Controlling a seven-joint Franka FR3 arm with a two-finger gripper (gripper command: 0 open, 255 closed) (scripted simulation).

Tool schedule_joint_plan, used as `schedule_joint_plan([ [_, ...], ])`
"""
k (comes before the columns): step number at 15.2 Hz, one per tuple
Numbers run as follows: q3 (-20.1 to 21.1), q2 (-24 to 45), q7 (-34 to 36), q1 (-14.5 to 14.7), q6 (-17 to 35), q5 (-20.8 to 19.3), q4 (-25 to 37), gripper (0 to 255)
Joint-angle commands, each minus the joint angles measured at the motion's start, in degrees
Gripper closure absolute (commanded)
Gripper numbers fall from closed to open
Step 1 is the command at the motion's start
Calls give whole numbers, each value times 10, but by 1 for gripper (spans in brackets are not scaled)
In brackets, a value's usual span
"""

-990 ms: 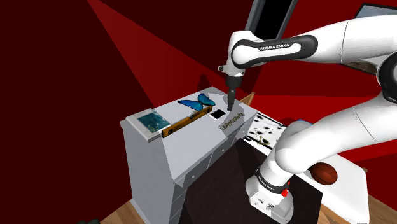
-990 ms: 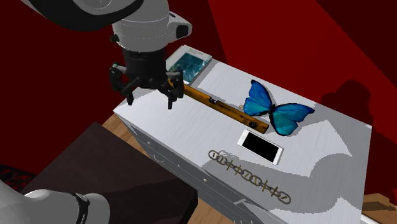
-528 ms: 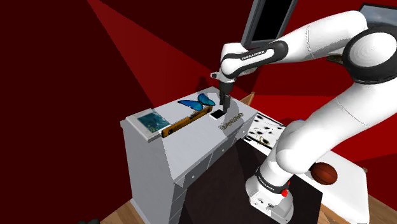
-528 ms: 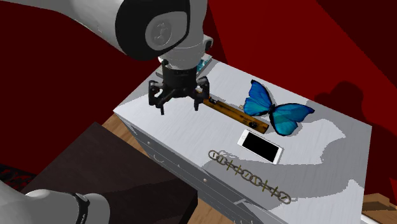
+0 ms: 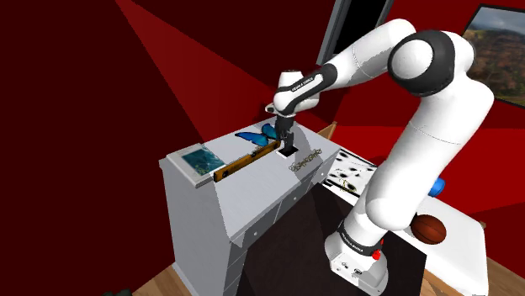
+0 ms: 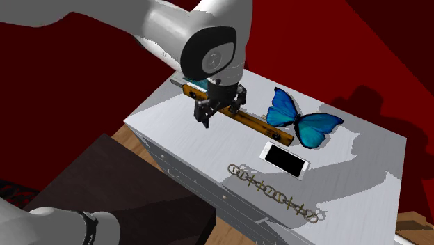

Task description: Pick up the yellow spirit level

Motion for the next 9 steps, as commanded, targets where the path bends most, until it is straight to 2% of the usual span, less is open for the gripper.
schedule_joint_plan([
  [1, 3, 50, -55, 1, 29, 21, 26, 0],
  [9, 58, 226, -236, -32, 101, 86, 150, 0],
])
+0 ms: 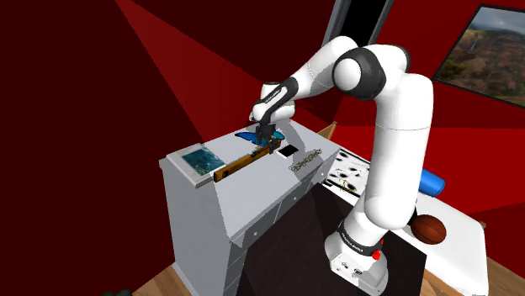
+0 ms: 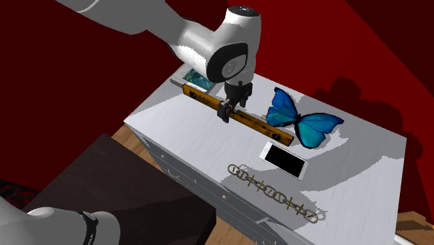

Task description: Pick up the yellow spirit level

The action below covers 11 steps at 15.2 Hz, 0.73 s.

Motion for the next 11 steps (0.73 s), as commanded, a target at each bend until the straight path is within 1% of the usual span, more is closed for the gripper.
schedule_joint_plan([
  [1, 18, 42, -40, -9, 17, 10, 32, 0],
  [4, 44, 100, -89, -23, 31, 16, 86, 0],
  [11, 54, 145, -93, -31, 67, 27, 95, 0],
])
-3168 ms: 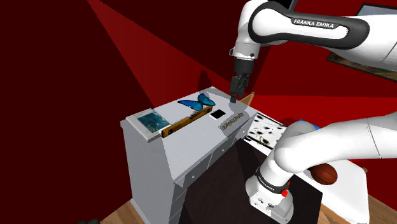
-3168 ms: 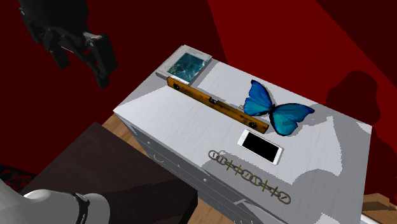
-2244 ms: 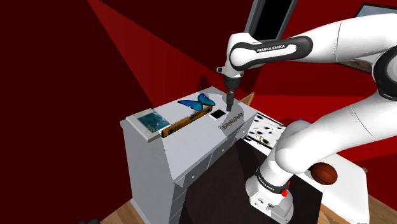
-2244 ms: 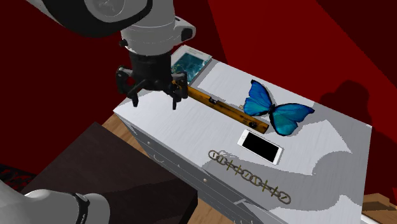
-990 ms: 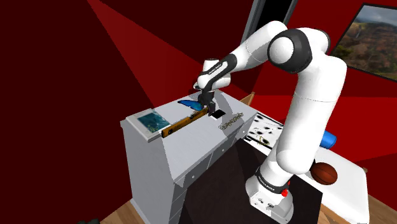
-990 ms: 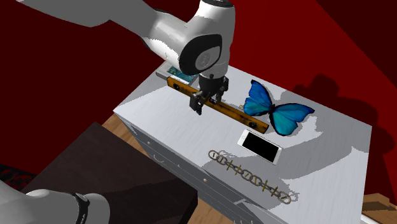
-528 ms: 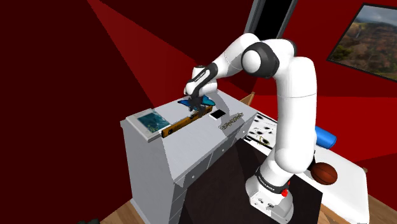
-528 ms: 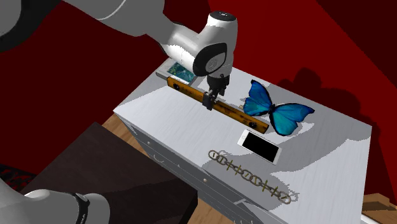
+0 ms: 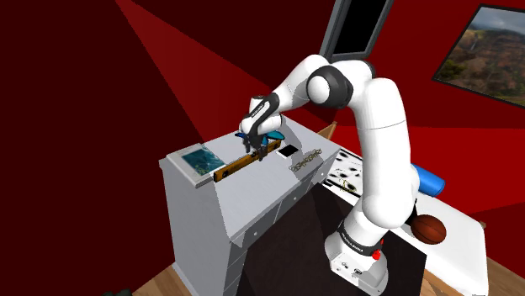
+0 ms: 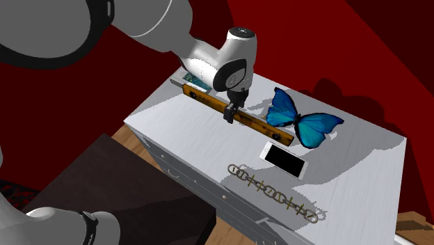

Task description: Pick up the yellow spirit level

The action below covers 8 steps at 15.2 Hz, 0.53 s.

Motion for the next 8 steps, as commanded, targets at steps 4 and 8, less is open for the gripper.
schedule_joint_plan([
  [4, 2, 10, -1, -2, 7, 2, 3, 255],
  [8, 2, 10, -1, -2, 7, 2, 3, 255],
])
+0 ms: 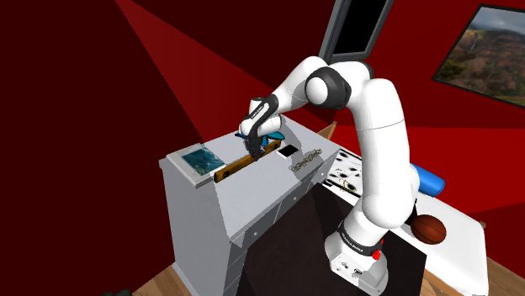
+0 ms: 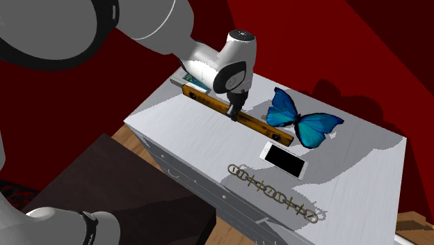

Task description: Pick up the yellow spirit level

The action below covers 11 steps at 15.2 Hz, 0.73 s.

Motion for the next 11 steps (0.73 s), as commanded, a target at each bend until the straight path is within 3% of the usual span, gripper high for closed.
schedule_joint_plan([
  [1, 0, 0, 0, 0, 0, 0, 0, 255],
  [11, -9, -38, 4, 7, -30, -9, -8, 255],
])
